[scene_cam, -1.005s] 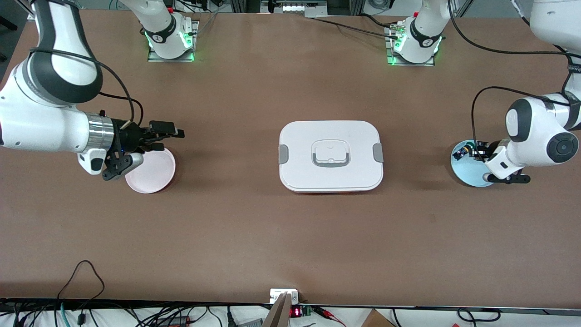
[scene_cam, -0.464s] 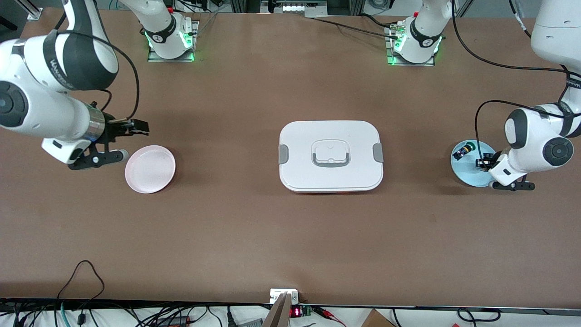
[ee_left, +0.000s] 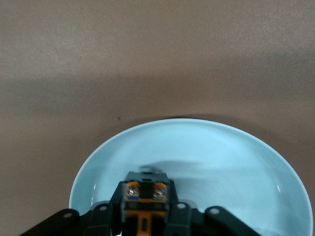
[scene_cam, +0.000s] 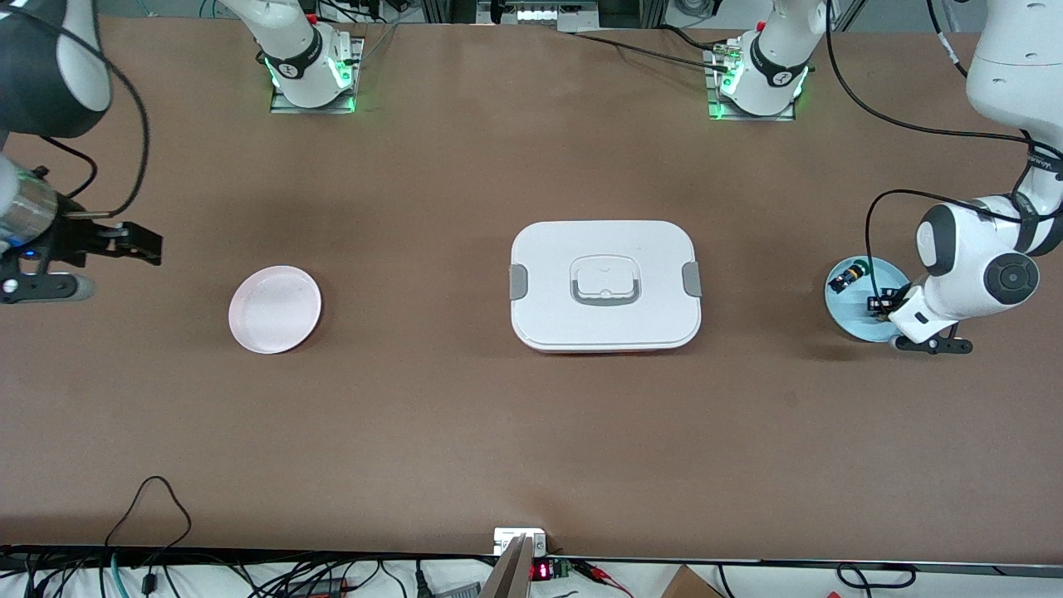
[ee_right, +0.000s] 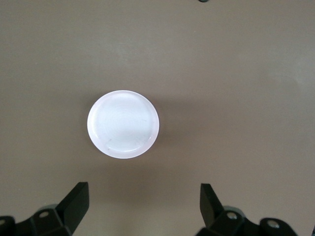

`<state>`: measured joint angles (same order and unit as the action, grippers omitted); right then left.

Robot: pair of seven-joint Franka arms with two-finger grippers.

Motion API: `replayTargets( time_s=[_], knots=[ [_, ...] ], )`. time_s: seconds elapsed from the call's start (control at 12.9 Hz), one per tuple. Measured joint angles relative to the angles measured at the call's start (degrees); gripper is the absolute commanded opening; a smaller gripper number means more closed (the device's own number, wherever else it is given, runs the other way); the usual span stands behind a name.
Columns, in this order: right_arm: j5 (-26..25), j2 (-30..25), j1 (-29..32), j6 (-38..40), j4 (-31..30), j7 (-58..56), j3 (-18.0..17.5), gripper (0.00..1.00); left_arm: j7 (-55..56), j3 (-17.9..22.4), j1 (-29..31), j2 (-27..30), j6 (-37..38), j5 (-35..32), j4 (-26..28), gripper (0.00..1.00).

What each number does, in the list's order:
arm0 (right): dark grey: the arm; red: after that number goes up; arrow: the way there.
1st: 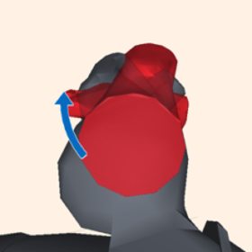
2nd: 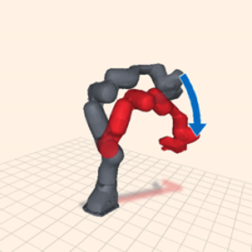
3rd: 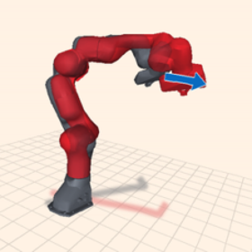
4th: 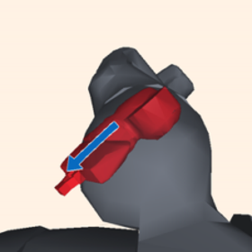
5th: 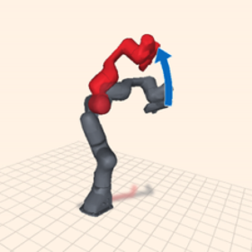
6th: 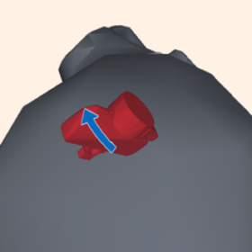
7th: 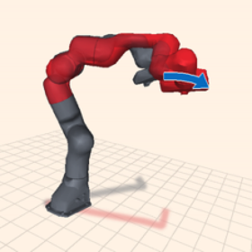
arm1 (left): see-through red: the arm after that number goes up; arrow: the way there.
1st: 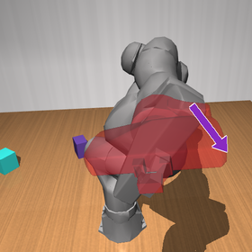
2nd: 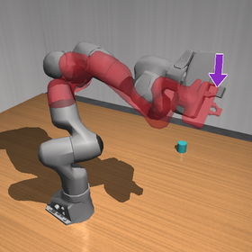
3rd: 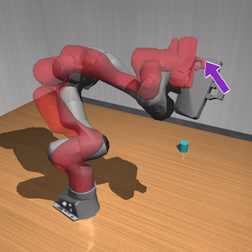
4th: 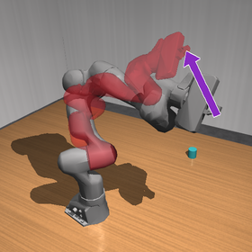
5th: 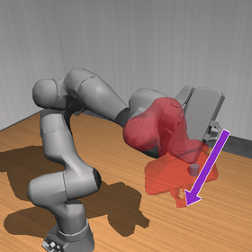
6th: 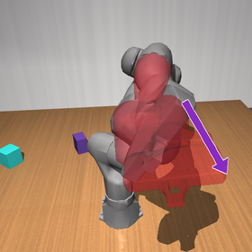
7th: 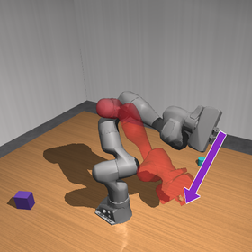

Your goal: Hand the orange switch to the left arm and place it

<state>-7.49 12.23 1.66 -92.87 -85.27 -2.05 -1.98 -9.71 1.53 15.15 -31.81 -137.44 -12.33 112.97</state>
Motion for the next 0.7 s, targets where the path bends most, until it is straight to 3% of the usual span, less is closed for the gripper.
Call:
replayTargets(
  time_s=[0.23,0.39,0.7],
  knots=[
    [1.51,-0.49,0.04,-0.14,-1.72,0.27,-0.26,1.00,-0.01,-0.05,0.08,0.34,-0.14,0.00,-2.74,1.00],
    [2.59,-3.05,-0.04,-2.82,-6.44,0.46,-0.30,1.00,-0.05,-0.18,-0.39,2.11,1.70,0.00,-4.19,1.00],
    [4.88,-7.68,0.62,-3.40,-10.72,0.66,-0.18,1.00,0.11,-0.60,-4.80,10.40,13.96,0.31,-8.00,1.00]
  ],
)
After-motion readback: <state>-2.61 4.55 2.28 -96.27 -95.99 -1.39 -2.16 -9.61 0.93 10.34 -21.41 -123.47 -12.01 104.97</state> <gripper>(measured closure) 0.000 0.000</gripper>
